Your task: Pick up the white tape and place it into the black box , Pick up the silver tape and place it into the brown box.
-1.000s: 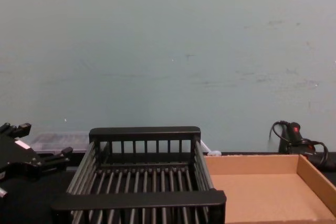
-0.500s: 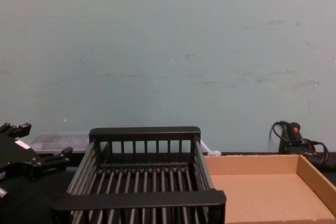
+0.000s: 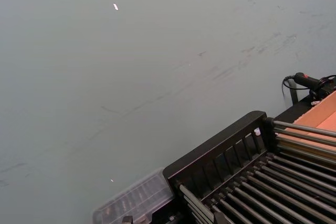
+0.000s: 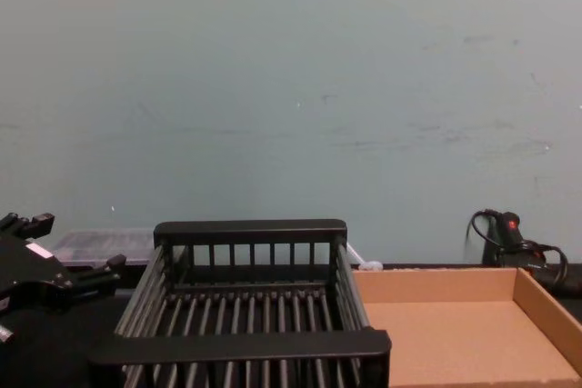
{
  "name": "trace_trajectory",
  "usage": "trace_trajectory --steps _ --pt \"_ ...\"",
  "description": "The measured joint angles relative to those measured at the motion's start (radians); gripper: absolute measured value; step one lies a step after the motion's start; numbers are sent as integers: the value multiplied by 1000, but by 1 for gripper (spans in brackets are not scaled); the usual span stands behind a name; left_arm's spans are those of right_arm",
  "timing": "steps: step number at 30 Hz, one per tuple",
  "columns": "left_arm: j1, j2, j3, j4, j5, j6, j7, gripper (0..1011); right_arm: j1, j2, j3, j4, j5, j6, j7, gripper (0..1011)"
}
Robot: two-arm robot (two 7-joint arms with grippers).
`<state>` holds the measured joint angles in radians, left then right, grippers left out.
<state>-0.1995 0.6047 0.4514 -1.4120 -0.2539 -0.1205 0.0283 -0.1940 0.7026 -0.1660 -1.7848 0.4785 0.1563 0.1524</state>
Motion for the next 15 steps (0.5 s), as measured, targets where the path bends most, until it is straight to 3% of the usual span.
trace_trajectory --steps 7,15 --pt "0 0 0 0 0 0 0 1001 -25 6 28 -27 41 72 38 1003" --pt "0 0 0 0 0 0 0 1001 -47 11 50 -37 59 111 79 1003"
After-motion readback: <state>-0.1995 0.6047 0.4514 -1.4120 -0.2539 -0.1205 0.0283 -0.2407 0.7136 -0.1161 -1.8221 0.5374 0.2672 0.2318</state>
